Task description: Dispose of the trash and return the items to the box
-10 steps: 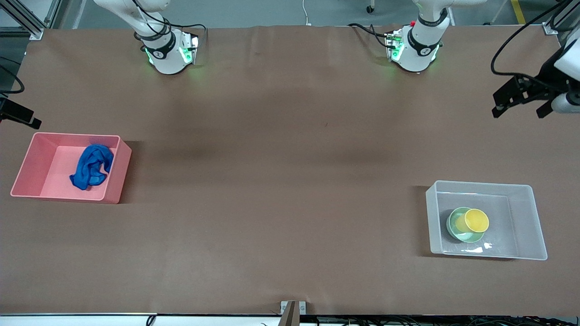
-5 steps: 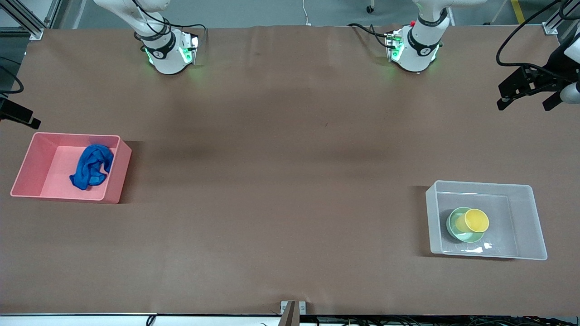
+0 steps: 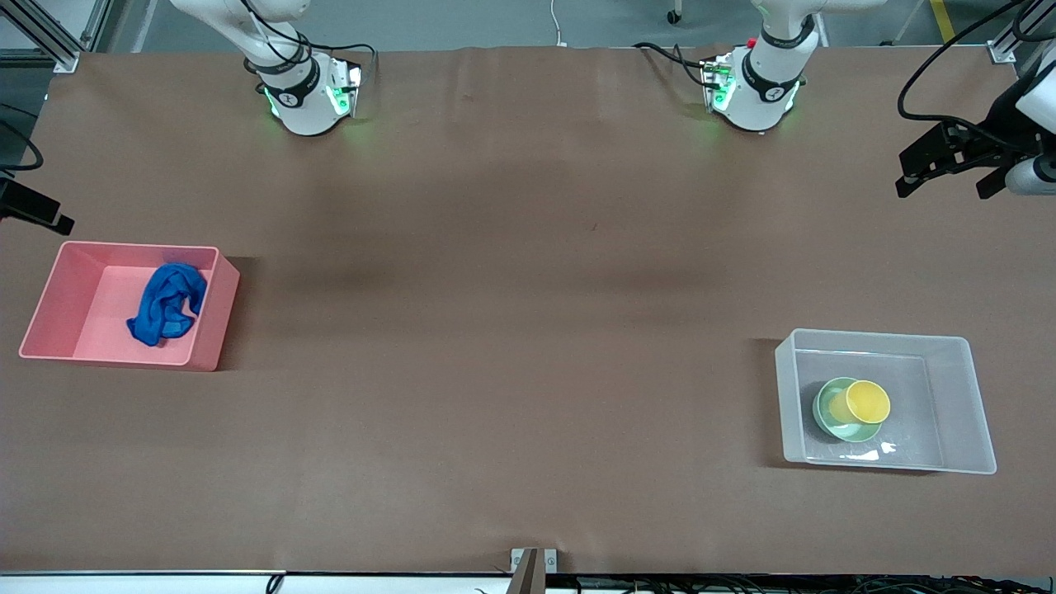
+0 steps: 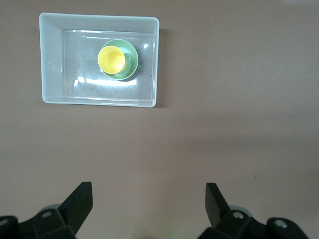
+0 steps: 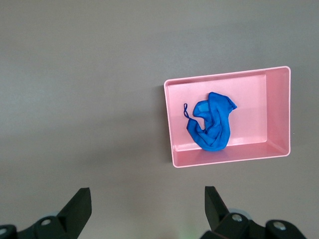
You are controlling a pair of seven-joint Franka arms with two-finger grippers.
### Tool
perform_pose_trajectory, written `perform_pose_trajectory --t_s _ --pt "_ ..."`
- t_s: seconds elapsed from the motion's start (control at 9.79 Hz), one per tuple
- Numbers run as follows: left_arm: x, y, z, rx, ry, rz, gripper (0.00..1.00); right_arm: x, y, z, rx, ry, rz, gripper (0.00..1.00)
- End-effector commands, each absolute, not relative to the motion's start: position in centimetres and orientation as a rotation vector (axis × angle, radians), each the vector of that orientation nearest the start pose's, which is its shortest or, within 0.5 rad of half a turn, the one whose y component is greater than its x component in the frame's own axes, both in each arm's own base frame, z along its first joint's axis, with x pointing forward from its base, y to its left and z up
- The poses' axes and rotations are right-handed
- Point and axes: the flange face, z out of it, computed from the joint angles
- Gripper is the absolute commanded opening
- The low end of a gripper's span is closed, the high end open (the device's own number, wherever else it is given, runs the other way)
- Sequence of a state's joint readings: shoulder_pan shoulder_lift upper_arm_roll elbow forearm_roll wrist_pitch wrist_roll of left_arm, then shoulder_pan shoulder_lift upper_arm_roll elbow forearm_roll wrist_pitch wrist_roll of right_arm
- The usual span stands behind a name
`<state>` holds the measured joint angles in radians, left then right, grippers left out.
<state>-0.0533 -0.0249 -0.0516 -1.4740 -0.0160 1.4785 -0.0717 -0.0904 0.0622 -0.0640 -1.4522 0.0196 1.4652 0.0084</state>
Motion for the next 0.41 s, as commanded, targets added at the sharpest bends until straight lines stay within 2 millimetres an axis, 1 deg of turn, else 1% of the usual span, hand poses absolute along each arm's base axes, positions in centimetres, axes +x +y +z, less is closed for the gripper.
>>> perform_pose_trajectory --t_s 0.0,0.31 --pt "53.64 -5.68 66.12 -3.156 0.1 0.029 1.0 55.17 -8.45 63.78 -3.117 0.24 0.077 1.0" --pt "53.55 -5.66 66.12 -3.154 0.112 0.038 1.0 55.17 -8.54 63.79 -3.117 0.24 0.075 1.0"
